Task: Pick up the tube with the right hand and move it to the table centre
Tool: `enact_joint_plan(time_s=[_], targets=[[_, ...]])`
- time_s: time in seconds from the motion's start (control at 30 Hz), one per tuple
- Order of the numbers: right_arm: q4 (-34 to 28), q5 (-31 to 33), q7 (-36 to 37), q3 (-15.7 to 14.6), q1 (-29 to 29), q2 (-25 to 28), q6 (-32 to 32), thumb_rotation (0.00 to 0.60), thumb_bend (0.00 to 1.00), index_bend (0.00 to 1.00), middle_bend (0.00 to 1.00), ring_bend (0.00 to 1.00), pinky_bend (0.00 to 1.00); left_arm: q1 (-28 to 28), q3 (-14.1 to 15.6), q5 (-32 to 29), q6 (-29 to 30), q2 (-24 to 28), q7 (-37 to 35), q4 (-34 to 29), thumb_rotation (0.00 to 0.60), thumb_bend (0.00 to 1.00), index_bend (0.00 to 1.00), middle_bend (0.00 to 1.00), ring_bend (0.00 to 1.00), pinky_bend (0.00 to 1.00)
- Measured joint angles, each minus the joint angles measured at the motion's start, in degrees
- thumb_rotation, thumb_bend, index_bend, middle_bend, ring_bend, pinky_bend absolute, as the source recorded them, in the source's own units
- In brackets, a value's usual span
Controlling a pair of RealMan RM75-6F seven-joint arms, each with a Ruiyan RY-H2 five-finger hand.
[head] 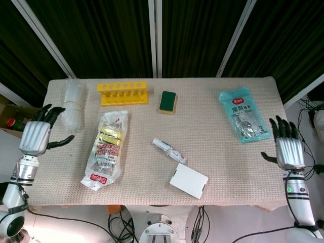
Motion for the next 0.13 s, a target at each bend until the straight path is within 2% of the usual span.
enact_joint_plan(time_s=[0.13], targets=[[1.83, 1.21, 4.61, -1.37, -4.91, 1.08, 2.18, 0.600, 0.00, 0.00, 0.00, 0.00, 0.00, 4.80, 3.17, 1.65, 3.71, 0.35, 0.42, 2.36, 0.000, 0.00, 0.16, 0.16, 0.09, 0.18]])
